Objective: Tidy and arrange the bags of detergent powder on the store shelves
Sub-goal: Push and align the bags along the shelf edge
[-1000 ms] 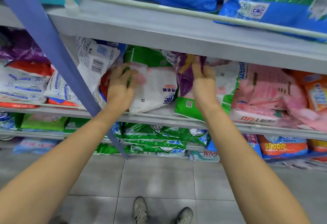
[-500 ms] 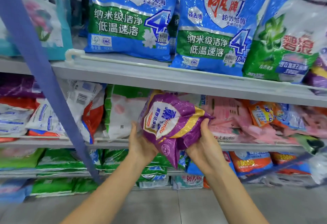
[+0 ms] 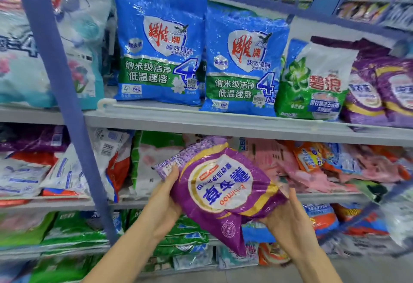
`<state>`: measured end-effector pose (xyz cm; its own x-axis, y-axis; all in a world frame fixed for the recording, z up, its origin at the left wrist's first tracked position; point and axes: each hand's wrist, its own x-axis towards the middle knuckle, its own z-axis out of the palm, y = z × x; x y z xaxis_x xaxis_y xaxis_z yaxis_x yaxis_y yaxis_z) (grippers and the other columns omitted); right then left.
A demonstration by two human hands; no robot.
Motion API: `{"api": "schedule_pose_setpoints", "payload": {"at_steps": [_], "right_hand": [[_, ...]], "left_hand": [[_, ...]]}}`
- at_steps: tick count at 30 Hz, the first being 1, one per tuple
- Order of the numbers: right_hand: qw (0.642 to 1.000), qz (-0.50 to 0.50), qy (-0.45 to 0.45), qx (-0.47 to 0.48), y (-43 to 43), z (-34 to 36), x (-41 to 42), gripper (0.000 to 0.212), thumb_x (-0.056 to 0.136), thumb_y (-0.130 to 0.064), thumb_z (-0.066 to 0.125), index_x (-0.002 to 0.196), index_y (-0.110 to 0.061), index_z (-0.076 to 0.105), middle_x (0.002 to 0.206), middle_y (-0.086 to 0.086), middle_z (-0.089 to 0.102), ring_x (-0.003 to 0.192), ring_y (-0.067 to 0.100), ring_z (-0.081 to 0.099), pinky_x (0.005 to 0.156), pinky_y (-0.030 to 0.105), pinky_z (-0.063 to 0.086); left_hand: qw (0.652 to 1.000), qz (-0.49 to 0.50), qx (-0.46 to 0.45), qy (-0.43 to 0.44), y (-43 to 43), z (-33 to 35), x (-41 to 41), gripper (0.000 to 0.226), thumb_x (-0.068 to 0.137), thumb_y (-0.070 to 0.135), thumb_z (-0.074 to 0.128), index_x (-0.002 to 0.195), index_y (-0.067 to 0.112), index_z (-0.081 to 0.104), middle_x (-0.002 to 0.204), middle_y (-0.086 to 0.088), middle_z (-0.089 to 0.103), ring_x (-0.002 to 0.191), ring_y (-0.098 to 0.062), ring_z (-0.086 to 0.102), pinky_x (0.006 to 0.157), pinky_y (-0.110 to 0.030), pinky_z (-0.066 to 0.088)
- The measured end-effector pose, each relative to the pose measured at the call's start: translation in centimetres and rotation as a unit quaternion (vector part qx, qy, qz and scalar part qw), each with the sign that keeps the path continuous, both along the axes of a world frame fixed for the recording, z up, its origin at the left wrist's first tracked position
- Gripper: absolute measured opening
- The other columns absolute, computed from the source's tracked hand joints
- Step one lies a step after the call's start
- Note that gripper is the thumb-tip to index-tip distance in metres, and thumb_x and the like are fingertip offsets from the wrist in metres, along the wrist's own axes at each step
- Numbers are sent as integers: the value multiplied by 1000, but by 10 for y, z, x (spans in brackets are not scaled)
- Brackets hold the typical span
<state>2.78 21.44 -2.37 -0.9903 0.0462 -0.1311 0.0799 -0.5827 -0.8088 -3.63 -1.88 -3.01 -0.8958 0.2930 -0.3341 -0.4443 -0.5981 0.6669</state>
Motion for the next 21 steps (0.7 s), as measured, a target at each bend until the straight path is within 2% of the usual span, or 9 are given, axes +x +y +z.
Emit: {"api": "schedule_pose_setpoints", "payload": {"at_steps": [2, 5, 8, 10, 12, 14, 17, 19, 21], "right_hand": [[998, 5, -6, 58, 2, 6, 5, 79, 31, -59, 90, 98, -18, 75, 109, 11, 69, 89, 27, 69, 66, 39, 57], [993, 17, -28, 115, -1, 7, 7, 98, 25, -47, 95, 111, -9, 67, 101, 13, 71, 81, 24, 69, 60, 38, 57], [994, 3, -44, 97, -7, 3, 10, 106, 23, -34, 98, 117, -4, 60, 94, 14, 71, 77, 23, 70, 58, 34, 58], [997, -5, -39, 68, -14, 5, 12, 104, 24, -29, 98, 116, -1, 59, 102, 19, 70, 83, 27, 70, 61, 34, 57], [998, -1, -33, 50, -21, 9, 13, 92, 26, -30, 98, 106, -1, 63, 101, 21, 69, 83, 30, 70, 62, 36, 57], [998, 15, -38, 40, -30, 15, 16, 68, 33, -34, 96, 90, -7, 68, 90, 18, 70, 76, 29, 70, 59, 40, 57], [996, 38, -37, 73, -46, 28, 11, 43, 72, -39, 74, 98, -5, 66, 102, 19, 69, 92, 32, 65, 68, 46, 57], [995, -1, -13, 98, -52, 38, 1, 34, 78, -29, 63, 100, -3, 65, 101, 16, 70, 93, 28, 65, 71, 44, 57], [992, -43, 3, 116, -54, 47, -14, 17, 84, -19, 58, 91, -6, 66, 91, 9, 72, 84, 21, 66, 63, 36, 57]], "left_hand": [[1000, 13, -16, 6, -5, 6, 6, 49, 75, 37, 59, 117, 11, 63, 108, -11, 71, 100, -27, 67, 89, -47, 51], [999, 31, -15, 14, -10, 15, 20, 47, 73, 34, 60, 115, 12, 63, 99, -9, 73, 92, -26, 68, 91, -48, 49], [998, 41, -18, 36, -13, 25, 34, 52, 74, 33, 60, 121, 10, 60, 102, -10, 73, 90, -25, 69, 83, -45, 53], [996, 58, -9, 65, -15, 35, 42, 63, 70, 35, 69, 125, 9, 56, 108, -13, 70, 91, -26, 69, 72, -39, 59], [993, 65, 9, 100, -16, 49, 44, 94, 49, 44, 89, 129, 11, 54, 115, -14, 68, 98, -28, 68, 70, -39, 59], [989, 71, 22, 125, -16, 63, 43, 113, 31, 51, 93, 130, 12, 53, 117, -13, 67, 104, -29, 65, 72, -44, 58], [984, 80, 66, 148, -11, 80, 38, 115, 33, 49, 93, 132, 10, 51, 120, -13, 65, 109, -29, 63, 75, -45, 58], [981, 67, 92, 157, -6, 87, 35, 114, 38, 47, 92, 136, 11, 47, 125, -13, 62, 111, -28, 62, 72, -41, 58], [978, 47, 110, 170, -3, 93, 31, 113, 43, 46, 92, 139, 13, 42, 131, -12, 59, 116, -27, 59, 75, -39, 57]]}}
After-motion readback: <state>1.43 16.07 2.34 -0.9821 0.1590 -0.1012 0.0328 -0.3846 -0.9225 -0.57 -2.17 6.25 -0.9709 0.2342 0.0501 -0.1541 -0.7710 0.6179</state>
